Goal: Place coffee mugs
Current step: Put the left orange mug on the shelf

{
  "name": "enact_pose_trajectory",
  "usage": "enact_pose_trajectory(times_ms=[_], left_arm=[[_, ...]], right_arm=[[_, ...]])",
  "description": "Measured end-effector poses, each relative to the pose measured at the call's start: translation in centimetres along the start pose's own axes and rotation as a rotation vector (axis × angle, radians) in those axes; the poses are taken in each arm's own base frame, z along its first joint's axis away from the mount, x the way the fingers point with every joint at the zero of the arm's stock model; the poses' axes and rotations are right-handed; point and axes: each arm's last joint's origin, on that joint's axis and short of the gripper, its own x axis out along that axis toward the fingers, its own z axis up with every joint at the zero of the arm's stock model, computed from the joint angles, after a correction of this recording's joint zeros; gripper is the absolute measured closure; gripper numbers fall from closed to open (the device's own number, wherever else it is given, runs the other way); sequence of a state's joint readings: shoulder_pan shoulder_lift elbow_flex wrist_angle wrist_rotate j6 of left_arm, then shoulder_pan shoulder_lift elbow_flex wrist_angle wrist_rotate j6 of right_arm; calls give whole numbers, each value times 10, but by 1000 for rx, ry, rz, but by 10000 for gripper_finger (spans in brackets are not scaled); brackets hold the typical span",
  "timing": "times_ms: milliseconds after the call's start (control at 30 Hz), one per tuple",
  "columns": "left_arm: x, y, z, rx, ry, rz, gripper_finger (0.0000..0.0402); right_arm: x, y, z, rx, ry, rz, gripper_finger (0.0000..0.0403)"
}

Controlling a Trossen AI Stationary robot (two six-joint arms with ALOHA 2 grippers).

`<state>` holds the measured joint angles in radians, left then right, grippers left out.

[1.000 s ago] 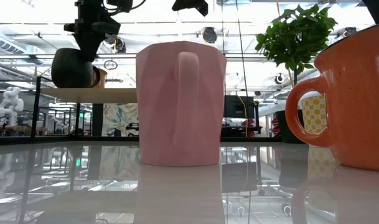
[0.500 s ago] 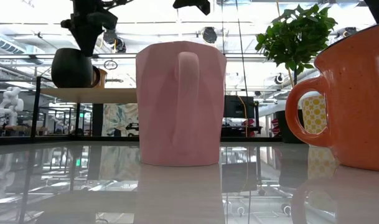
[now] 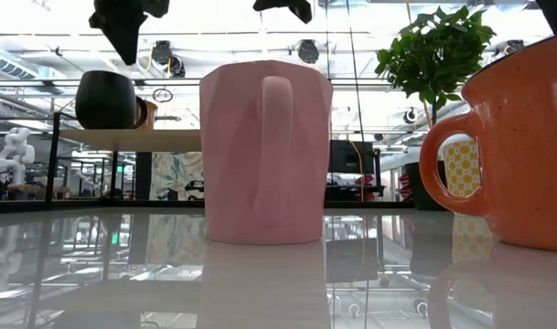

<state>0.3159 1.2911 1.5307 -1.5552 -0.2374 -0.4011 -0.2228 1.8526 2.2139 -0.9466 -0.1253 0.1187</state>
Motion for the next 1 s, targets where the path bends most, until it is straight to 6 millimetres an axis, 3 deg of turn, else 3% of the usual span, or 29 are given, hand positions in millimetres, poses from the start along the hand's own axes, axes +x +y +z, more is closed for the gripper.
enact_pose_trajectory(times_ms=[333, 1000], left_arm=[[-9, -30, -11, 137, -13, -167, 322], [-35, -89, -66, 370, -17, -298, 322]], right_arm=[[2, 24, -5, 10, 18, 1, 403], [-2, 115, -27, 134, 65, 133, 403]])
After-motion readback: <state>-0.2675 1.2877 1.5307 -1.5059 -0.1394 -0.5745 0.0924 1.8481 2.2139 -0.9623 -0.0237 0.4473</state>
